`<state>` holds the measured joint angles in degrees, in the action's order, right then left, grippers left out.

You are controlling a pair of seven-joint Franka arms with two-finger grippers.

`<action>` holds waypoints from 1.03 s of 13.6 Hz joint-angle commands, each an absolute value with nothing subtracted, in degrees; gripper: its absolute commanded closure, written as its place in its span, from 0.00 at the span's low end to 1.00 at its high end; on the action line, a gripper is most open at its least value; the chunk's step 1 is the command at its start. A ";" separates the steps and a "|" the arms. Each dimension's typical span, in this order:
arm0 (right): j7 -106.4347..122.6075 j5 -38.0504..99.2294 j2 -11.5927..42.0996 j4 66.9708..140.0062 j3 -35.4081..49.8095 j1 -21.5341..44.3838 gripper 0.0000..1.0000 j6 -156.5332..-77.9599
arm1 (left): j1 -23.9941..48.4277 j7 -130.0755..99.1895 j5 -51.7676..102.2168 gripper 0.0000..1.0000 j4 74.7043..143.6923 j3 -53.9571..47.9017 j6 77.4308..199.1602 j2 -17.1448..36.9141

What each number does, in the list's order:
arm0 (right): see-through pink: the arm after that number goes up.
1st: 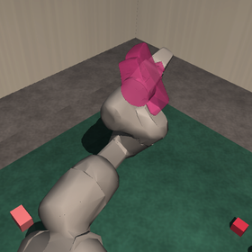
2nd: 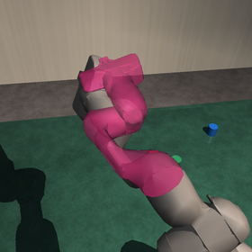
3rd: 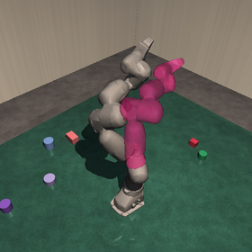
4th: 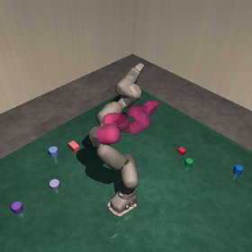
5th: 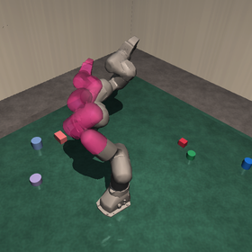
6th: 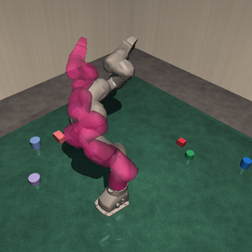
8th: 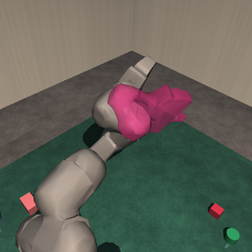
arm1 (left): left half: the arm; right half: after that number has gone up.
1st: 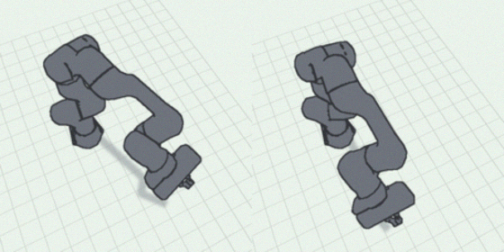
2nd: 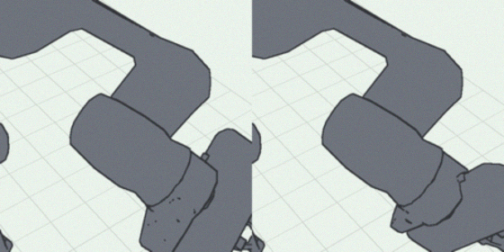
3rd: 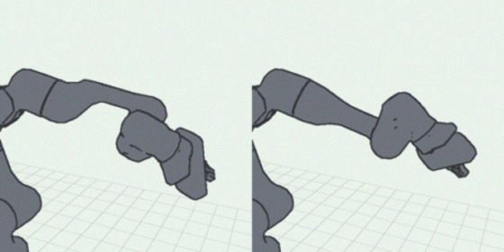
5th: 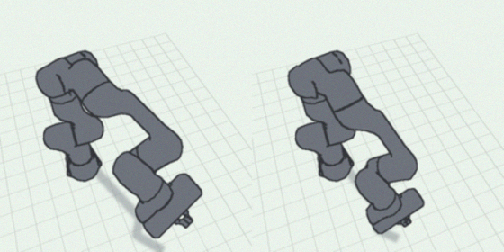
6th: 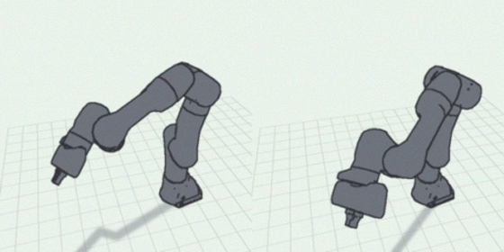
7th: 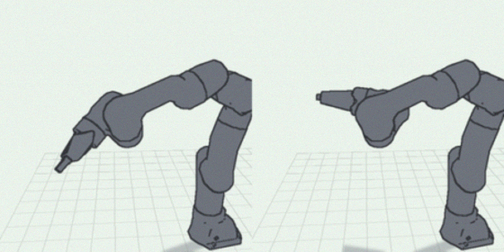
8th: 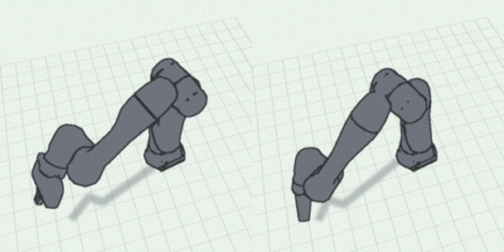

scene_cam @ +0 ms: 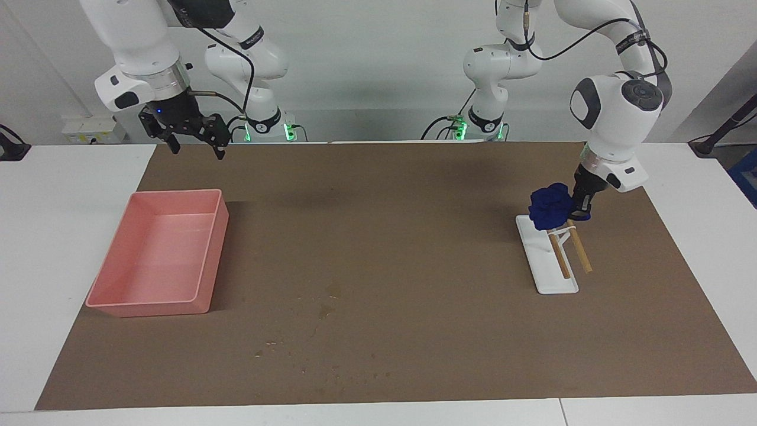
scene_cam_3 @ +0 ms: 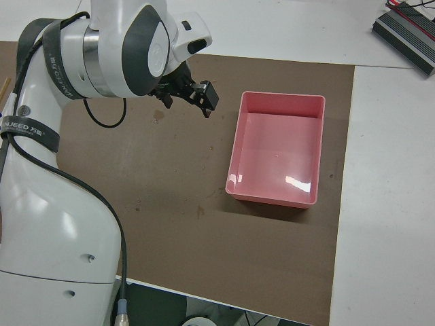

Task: Wipe water with towel using both arms
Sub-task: 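Carry the blue cloth toward the right gripper while the right gripper approaches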

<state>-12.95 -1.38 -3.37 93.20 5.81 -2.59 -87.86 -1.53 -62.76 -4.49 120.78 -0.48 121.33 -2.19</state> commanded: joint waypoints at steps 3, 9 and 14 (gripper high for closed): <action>-13.35 -0.09 -4.83 95.01 6.15 -2.99 0.00 -89.38 | 4.20 -64.33 -4.92 1.00 108.58 -0.18 106.48 2.19; -40.82 8.25 -4.13 94.04 7.81 -2.38 0.00 -91.66 | 8.35 -72.48 7.71 1.00 98.88 -0.35 91.76 -1.13; -66.48 15.55 -2.03 92.03 9.23 1.74 0.00 -93.69 | 8.35 -97.67 16.95 1.00 93.70 -8.50 93.16 -2.99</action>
<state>-58.29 13.56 -3.27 93.00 9.01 -0.14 -92.63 8.04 -88.52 15.05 96.14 -5.37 93.36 -3.25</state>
